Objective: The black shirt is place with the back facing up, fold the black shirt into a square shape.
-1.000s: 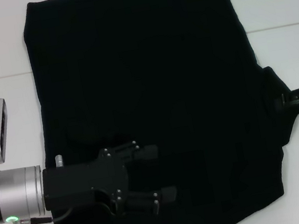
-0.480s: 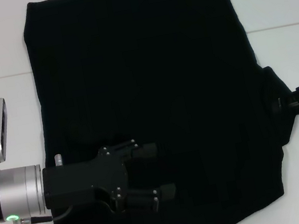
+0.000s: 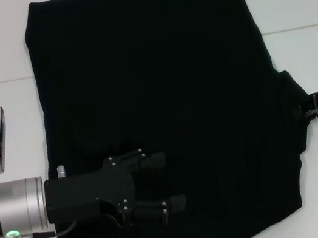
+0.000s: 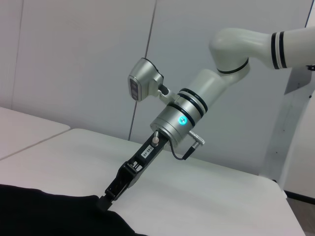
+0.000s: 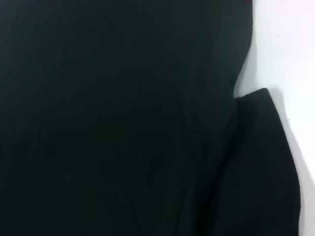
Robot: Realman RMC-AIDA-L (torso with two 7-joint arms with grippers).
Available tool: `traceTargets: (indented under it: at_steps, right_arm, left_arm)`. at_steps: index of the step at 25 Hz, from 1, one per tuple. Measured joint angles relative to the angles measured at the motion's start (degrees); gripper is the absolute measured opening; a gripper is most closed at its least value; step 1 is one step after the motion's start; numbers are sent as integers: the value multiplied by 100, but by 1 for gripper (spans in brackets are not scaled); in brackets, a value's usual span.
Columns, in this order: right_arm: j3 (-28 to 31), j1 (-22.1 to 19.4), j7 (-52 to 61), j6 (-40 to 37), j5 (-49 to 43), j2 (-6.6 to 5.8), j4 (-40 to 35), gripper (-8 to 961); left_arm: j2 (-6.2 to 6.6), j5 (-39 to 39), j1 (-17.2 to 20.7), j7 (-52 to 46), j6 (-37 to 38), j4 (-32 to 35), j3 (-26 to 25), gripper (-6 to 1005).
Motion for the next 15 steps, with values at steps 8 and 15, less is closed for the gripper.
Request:
traceTargets:
  at_steps: [8,15]
  right_arm:
    - [-2,-5,-10,60,2,22,3,236]
    - [13,-65,-76,115,9,26,-30,16]
  left_arm:
    - [-1,1,12,-1,-39,-18,-8,948]
    - [-19,-1,25,-1,-49,-31,-5,949]
